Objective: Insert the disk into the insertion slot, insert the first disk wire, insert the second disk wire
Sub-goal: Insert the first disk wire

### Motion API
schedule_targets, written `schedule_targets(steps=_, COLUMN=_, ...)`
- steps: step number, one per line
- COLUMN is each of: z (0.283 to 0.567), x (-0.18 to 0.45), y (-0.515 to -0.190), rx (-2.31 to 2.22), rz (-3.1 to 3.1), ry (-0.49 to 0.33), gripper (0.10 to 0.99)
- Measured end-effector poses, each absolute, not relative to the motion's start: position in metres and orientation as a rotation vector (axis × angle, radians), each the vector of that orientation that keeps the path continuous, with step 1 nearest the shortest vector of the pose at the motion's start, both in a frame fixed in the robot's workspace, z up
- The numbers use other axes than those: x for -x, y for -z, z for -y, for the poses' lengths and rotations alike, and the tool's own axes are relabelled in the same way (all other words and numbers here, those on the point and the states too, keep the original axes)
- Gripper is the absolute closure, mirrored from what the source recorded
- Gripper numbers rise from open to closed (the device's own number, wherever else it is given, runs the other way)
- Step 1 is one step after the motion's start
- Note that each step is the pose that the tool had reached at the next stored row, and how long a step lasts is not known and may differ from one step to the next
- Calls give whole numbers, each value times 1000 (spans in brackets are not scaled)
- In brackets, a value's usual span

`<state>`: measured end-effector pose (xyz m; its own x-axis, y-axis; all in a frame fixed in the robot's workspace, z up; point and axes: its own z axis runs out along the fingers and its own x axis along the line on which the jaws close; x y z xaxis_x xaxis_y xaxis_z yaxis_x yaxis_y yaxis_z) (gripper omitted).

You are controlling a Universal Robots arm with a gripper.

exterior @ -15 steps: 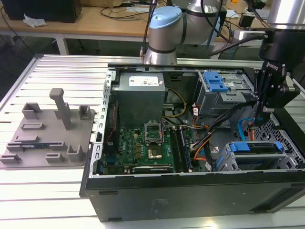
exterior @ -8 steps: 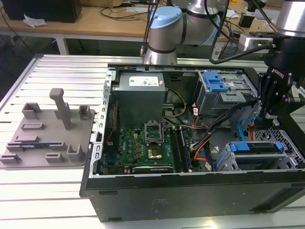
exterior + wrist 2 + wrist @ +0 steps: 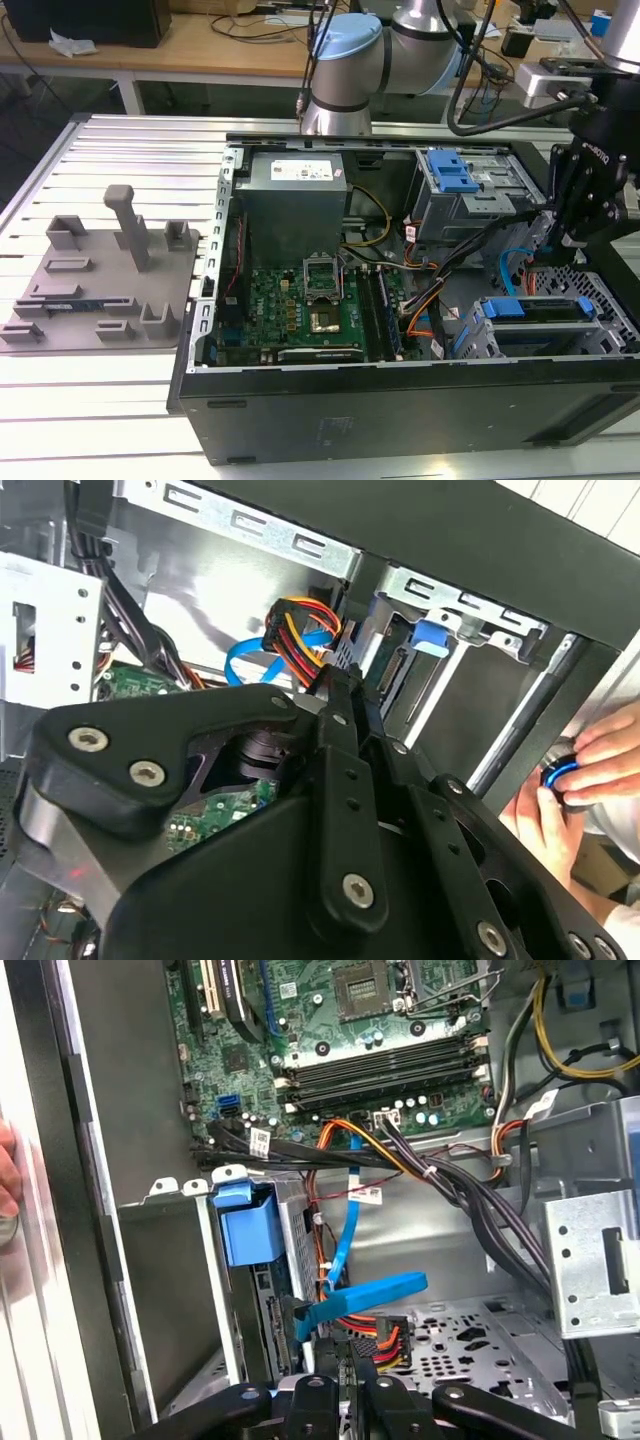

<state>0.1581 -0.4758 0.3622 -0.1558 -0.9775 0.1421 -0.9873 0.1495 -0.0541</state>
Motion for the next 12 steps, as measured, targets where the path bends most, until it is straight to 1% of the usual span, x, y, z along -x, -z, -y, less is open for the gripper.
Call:
schedule_targets(steps=6, z=490, x=-158, y=-362, rx=-1999, rz=2322, ry=-181, gripper=918)
schedule_targets(steps=12, z=492, x=-158, y=-362, rx=-2059, rz=2259, ry=-169, gripper=918)
